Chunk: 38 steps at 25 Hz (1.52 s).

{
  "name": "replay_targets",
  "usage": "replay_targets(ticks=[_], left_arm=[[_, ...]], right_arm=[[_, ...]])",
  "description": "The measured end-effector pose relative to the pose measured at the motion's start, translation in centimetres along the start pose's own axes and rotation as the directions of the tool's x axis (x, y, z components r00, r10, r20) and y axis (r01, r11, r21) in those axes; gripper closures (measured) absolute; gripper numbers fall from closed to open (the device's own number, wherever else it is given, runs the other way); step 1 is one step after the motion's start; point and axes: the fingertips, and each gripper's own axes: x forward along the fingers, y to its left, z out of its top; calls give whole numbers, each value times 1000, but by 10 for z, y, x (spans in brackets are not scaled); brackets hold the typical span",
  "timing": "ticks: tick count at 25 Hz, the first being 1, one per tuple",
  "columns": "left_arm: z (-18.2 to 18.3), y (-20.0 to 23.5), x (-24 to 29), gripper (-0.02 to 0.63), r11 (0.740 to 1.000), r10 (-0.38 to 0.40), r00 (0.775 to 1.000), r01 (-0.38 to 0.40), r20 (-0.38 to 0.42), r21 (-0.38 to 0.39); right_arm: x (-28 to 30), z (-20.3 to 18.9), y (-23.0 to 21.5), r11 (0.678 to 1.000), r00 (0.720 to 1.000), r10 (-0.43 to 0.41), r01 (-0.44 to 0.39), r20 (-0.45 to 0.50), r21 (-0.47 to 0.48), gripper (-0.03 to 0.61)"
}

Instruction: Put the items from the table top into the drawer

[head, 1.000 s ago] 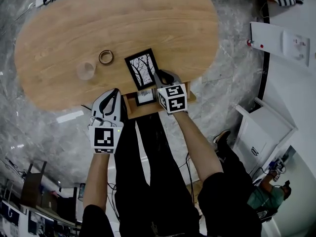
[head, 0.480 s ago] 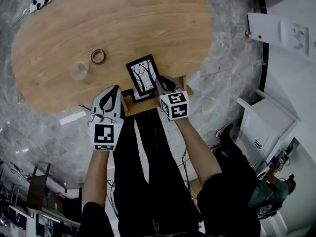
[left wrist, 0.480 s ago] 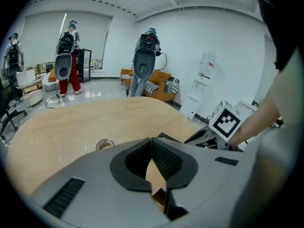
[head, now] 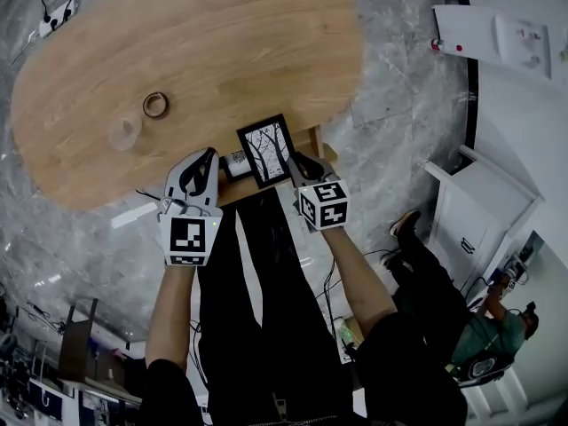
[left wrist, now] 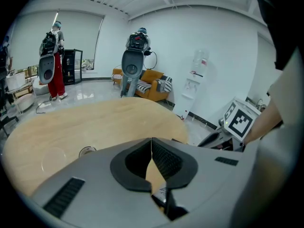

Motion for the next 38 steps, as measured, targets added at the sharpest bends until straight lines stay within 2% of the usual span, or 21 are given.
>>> replay_targets(ticks=[14, 23, 31, 38], left_arm=[[3, -26, 26, 600, 997, -61, 997, 63, -36, 42], [4, -30, 36, 600, 995, -77, 996, 80, -52, 60], [-8, -27, 37, 600, 996, -72, 995, 76, -74, 51], [-12, -23, 35, 600, 997, -65, 995, 68, -80, 44]], right_arm=[[-34, -57, -17, 998, 999, -2, 4, -46, 57, 509], [-10, -90, -38, 996, 989, -40, 50, -140, 70, 509], [20, -96, -55, 993, 971, -92, 106, -220, 52, 509], [39, -100, -61, 989, 941, -124, 143, -314, 40, 508]])
